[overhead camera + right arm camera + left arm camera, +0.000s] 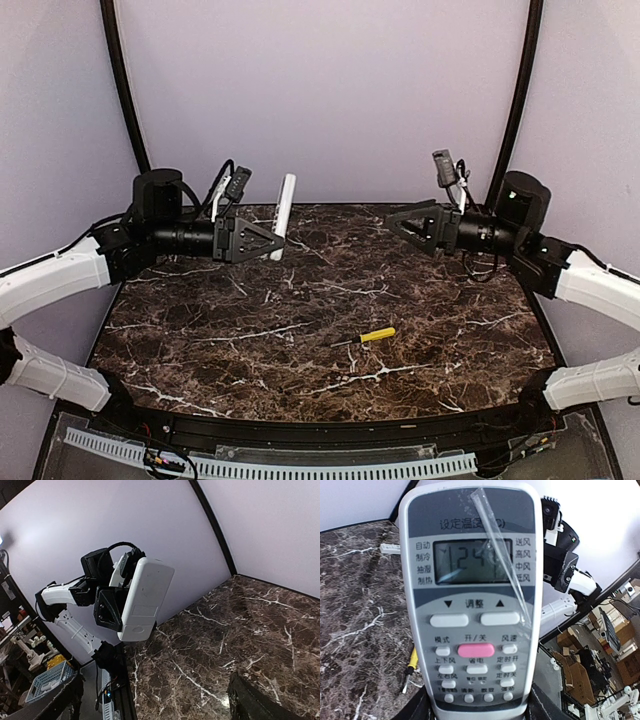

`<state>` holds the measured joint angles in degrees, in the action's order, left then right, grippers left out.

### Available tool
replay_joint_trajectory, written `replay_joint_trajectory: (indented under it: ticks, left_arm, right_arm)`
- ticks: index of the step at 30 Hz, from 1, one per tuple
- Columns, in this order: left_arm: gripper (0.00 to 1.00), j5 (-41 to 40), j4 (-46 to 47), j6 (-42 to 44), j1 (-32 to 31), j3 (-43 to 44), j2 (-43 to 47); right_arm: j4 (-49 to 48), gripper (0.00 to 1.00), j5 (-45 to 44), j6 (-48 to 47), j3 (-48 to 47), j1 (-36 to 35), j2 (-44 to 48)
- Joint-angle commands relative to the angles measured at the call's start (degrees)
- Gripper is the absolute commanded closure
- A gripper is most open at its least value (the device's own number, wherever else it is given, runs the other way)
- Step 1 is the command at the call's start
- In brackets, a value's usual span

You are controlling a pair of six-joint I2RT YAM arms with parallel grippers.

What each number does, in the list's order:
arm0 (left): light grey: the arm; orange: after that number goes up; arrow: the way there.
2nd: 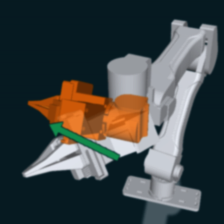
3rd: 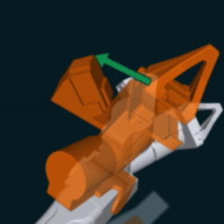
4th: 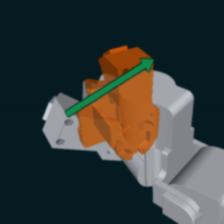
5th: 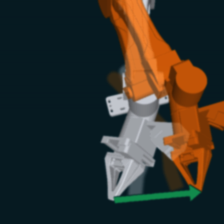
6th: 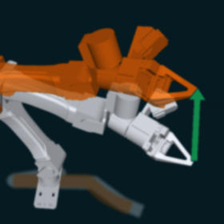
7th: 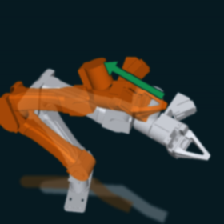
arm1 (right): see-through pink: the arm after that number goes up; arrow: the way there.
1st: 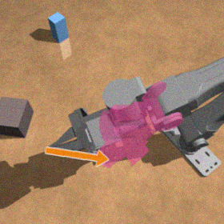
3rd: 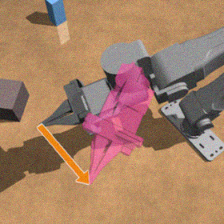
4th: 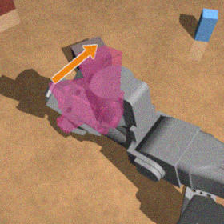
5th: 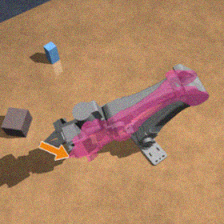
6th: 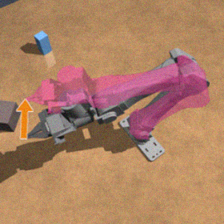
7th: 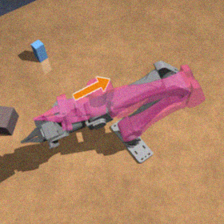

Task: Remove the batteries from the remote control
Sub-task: Pick up the remote control from the center of the board, then pass from the left arm to the right

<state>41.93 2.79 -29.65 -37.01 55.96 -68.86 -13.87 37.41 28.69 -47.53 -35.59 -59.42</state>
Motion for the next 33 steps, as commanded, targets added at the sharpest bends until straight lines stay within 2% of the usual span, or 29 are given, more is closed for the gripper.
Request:
replay_joint_trajectory:
  ticks: [1,5,17,33]
  left_arm:
    - [0.58,2.5,5.2,-2.8,-3.5,0.5,0.5]
    - [0.59,3.4,10.1,-4.9,-5.8,0.4,-0.1]
    - [0.59,5.4,11.5,-5.2,-7.2,2.0,0.0]
    - [0.61,5.4,9.6,-4.7,-7.4,2.2,1.6]
  right_arm:
    - [-8.7,0.02,-0.3,4.3,-5.0,-7.3,-6.8]
    - [-15.2,0.03,1.6,8.6,-8.9,-11.7,-13.4]
    - [-14.7,0.08,-0.9,10.4,-17.0,-18.3,-22.8]
    - [-18.5,0.15,-5.1,12.7,-16.8,-20.0,-25.8]
